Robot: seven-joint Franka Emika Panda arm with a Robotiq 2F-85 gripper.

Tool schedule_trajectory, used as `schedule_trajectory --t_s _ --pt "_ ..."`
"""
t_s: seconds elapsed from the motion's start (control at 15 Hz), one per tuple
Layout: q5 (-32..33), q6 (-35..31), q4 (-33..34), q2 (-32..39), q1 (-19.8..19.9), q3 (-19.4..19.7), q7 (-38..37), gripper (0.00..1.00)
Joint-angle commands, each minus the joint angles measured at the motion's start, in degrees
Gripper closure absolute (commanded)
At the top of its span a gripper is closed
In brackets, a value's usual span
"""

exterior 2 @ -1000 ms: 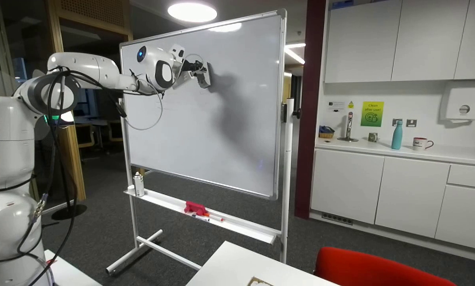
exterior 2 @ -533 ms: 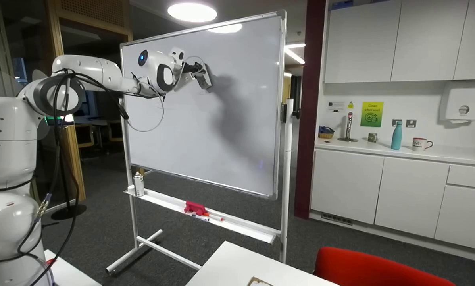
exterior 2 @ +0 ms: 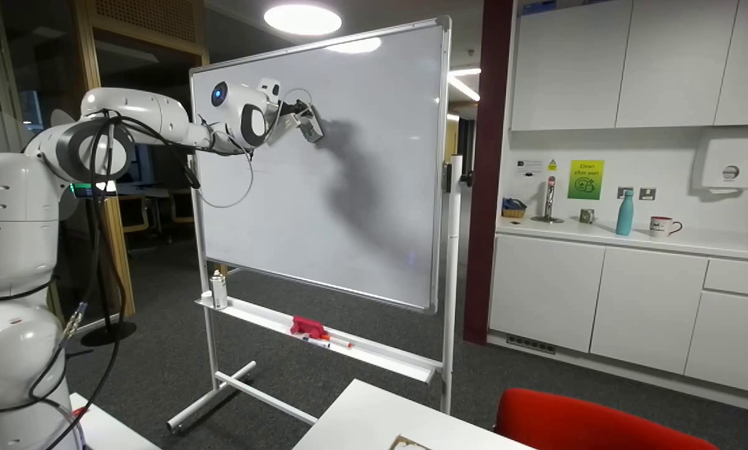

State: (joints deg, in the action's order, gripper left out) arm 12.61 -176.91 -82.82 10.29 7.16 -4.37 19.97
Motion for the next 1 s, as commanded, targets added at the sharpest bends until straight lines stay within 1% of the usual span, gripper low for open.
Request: schedule_trajectory --t_s 0.0,0.13,0.33,0.6,0.73,0.93 --pt "-3.59 -3.17 2.99 2.76 2.85 -3.63 6.19 0.66" --pt "-4.93 -4.29 3.12 2.83 4.44 -4.89 8.92 0.66" --pt "-5.79 -6.86 1.85 3.12 7.35 -8.15 14.95 0.66" --pt "-5.34 -10.47 -0.72 3.61 12.62 -14.53 21.62 0.66" --pt "-4.9 -12.19 -1.3 3.63 15.97 -17.94 22.68 0.66" --pt "-4.69 -13.89 -0.93 3.62 21.89 -23.56 22.3 0.66"
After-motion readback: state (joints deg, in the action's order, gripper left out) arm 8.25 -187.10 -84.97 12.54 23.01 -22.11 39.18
